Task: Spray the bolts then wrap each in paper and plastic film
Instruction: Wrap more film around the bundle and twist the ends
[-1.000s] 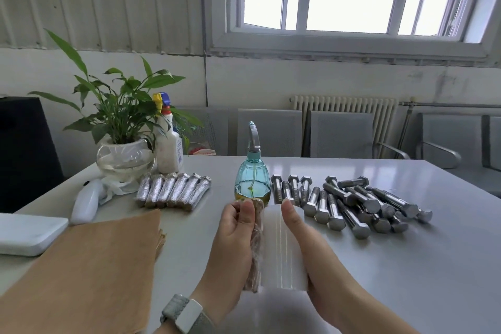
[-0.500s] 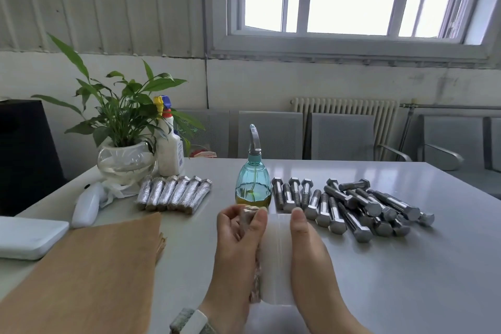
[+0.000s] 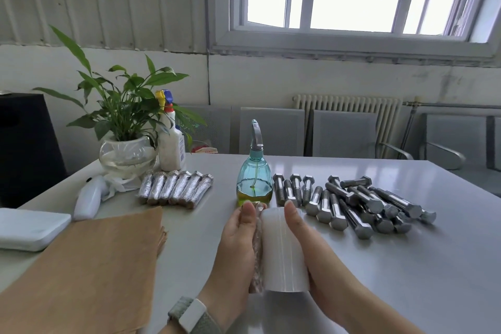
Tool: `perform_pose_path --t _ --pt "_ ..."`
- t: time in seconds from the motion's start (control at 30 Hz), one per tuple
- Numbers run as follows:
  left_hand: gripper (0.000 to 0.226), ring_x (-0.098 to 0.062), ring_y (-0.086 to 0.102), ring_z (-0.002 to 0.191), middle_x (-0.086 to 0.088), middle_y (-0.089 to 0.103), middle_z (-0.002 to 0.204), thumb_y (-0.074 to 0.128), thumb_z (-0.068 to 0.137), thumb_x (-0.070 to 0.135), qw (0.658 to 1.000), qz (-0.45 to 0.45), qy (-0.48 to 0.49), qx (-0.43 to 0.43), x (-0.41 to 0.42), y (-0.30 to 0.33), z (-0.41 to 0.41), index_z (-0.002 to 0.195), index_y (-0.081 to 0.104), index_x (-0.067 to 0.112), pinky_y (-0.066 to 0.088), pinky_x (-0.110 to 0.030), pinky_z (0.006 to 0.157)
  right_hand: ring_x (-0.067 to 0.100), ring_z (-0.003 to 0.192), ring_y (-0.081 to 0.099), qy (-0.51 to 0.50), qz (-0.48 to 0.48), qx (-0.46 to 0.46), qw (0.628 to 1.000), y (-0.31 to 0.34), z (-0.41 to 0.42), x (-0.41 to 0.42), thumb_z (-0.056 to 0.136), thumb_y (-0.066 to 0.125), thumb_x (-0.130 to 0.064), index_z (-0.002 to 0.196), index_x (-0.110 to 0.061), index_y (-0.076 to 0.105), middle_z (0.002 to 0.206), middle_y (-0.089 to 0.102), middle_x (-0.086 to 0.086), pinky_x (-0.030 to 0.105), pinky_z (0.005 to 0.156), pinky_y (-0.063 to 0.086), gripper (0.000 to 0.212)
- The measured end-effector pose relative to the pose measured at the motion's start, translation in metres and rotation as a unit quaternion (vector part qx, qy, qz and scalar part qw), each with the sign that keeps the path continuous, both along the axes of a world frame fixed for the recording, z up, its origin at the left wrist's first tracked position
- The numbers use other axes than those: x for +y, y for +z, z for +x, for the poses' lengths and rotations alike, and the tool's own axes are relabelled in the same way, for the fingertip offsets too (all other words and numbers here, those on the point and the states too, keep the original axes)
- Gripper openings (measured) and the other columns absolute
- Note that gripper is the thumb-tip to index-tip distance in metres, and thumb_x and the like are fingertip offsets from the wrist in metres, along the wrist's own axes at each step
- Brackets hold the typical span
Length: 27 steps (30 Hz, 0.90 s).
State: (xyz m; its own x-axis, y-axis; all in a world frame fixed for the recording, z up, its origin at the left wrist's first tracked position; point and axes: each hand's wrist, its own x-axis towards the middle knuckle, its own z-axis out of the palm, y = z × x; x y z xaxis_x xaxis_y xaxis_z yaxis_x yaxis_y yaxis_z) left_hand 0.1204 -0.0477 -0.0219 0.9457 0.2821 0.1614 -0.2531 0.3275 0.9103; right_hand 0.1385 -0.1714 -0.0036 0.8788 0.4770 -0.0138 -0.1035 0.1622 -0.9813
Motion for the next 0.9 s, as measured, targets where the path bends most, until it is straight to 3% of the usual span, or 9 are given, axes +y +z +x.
perform_pose_path --t 0.07,0.2,0.33,0.47,0.57,0.67,0.77,0.83,0.9 --pt "0.048 -0.027 0.072 0.094 -0.009 0.074 0.099 0.048 0.087 0.057 1.0 0.019 0.013 -0.004 0.002 -0.002 0.001 0.109 0.066 0.018 0.059 -0.039 0.076 0.019 0.101 0.071 -0.024 -0.013 -0.04 0.999 -0.003 0.001 0.001 0.082 0.052 -0.076 0.102 -0.034 0.073 0.108 0.074 0.003 0.033 0.08 0.058 0.051" --pt "0.055 -0.024 0.072 0.086 -0.009 0.074 0.09 0.056 0.075 0.061 0.997 0.065 0.051 -0.004 0.008 -0.001 0.003 0.102 0.06 0.012 0.057 -0.034 0.072 0.025 0.097 0.071 -0.076 -0.013 -0.059 0.995 -0.005 0.001 0.004 0.069 0.06 -0.078 0.111 -0.019 0.066 0.104 0.073 0.008 0.049 0.09 0.056 0.072" --pt "0.058 -0.021 0.069 0.082 -0.01 0.071 0.091 0.067 0.066 0.058 0.997 0.037 0.064 -0.02 0.002 0.002 0.001 0.102 0.058 0.012 0.059 -0.041 0.076 0.017 0.09 0.072 -0.09 0.004 -0.088 0.992 -0.008 -0.003 0.007 0.065 0.06 -0.079 0.111 -0.022 0.061 0.097 0.073 0.0 0.03 0.069 0.058 0.073" --pt "0.057 -0.022 0.07 0.08 -0.01 0.071 0.091 0.072 0.068 0.057 0.999 -0.031 0.012 -0.015 -0.001 0.0 -0.003 0.105 0.057 0.016 0.058 -0.036 0.064 0.021 0.085 0.072 -0.134 0.001 -0.095 0.986 -0.013 -0.009 0.015 0.068 0.042 -0.086 0.101 -0.03 0.061 0.092 0.073 0.002 0.047 0.077 0.059 0.068" --pt "0.059 -0.028 0.07 0.097 -0.013 0.072 0.106 0.065 0.074 0.064 0.996 -0.084 -0.031 -0.004 -0.003 0.001 -0.005 0.108 0.067 0.016 0.058 -0.038 0.072 0.006 0.074 0.067 -0.182 -0.073 -0.134 0.971 -0.012 -0.011 0.015 0.064 0.034 -0.092 0.086 -0.043 0.053 0.082 0.07 -0.012 0.037 0.068 0.056 0.057" --pt "0.054 -0.028 0.071 0.097 -0.016 0.072 0.109 0.051 0.076 0.06 0.991 -0.117 -0.059 0.011 -0.003 0.0 -0.004 0.103 0.074 0.019 0.058 -0.037 0.071 0.0 0.069 0.065 -0.201 -0.096 -0.121 0.967 -0.012 -0.01 0.013 0.064 0.038 -0.091 0.093 -0.037 0.052 0.079 0.067 -0.018 0.03 0.065 0.051 0.063" --pt "0.049 -0.027 0.073 0.085 -0.016 0.074 0.099 0.05 0.079 0.059 0.992 -0.114 -0.055 0.03 0.0 -0.002 0.001 0.092 0.077 0.021 0.058 -0.036 0.064 0.013 0.085 0.072 -0.138 -0.035 -0.014 0.99 -0.012 -0.005 0.01 0.065 0.059 -0.086 0.106 -0.026 0.059 0.094 0.073 -0.004 0.045 0.081 0.058 0.073" --pt "0.048 -0.027 0.074 0.079 -0.015 0.075 0.093 0.048 0.081 0.059 0.994 -0.095 -0.047 0.034 0.0 -0.002 0.003 0.087 0.078 0.022 0.057 -0.035 0.058 0.023 0.095 0.073 -0.046 -0.01 0.053 0.997 -0.008 -0.004 0.005 0.069 0.069 -0.077 0.109 -0.023 0.069 0.105 0.074 0.006 0.044 0.084 0.059 0.067" --pt "0.048 -0.027 0.074 0.08 -0.016 0.075 0.092 0.049 0.084 0.057 0.997 -0.066 -0.037 0.029 0.002 -0.002 0.003 0.089 0.077 0.019 0.058 -0.033 0.057 0.025 0.101 0.071 0.017 -0.007 0.05 0.999 -0.005 -0.001 -0.001 0.077 0.067 -0.07 0.103 -0.028 0.075 0.109 0.074 0.008 0.038 0.082 0.058 0.05"
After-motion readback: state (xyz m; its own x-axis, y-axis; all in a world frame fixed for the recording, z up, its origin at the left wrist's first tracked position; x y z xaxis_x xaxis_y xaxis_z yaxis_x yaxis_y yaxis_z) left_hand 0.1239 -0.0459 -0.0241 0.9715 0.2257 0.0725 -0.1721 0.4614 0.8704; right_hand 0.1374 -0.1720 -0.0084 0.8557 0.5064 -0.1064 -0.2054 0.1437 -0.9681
